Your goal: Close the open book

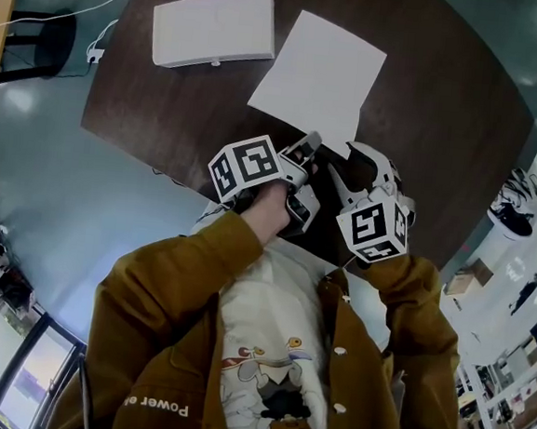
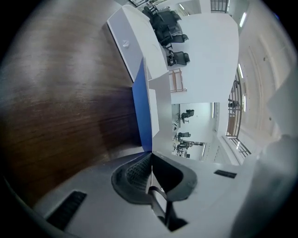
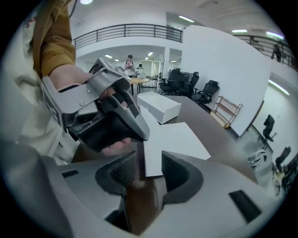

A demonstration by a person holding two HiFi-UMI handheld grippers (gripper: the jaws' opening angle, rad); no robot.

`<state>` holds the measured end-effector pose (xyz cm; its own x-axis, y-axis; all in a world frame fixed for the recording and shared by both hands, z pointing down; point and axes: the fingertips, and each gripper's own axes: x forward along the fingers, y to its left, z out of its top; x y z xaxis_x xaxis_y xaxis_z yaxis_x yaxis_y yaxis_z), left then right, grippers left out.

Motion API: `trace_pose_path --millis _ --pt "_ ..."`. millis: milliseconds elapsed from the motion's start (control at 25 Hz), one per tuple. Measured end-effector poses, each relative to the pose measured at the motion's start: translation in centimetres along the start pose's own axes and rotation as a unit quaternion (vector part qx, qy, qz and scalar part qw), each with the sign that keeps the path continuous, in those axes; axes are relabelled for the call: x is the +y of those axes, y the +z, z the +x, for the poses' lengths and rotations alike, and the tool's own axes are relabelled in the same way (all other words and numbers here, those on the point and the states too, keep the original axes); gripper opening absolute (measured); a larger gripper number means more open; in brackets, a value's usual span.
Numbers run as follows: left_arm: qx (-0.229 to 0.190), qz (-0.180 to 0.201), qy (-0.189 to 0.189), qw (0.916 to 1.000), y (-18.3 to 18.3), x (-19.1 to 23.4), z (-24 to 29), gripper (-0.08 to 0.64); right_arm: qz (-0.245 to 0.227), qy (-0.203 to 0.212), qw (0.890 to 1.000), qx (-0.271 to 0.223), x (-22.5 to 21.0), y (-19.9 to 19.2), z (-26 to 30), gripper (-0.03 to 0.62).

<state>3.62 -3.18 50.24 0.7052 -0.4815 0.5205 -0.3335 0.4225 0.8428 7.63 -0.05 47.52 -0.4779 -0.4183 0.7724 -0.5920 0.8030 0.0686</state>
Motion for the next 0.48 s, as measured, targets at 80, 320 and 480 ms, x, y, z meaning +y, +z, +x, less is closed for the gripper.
trace_pose_path --millis 80,320,480 --pt "0.000 -0.013 0.000 0.9999 0.05 0.03 -0.18 0.009 -0.044 -0.015 0.999 0.014 -0.01 -0.09 0.19 0.141" --pt "-0.001 -0.029 -0.007 0.9996 0.08 -0.42 -0.33 0.009 -0.148 -0.043 0.987 0.048 0.25 -0.70 0.66 0.103" --pt "-0.001 -0.039 -0.013 0.9991 0.00 -0.86 -0.38 0.009 -0.198 -0.072 0.976 0.061 0.05 -0.99 0.43 0.056"
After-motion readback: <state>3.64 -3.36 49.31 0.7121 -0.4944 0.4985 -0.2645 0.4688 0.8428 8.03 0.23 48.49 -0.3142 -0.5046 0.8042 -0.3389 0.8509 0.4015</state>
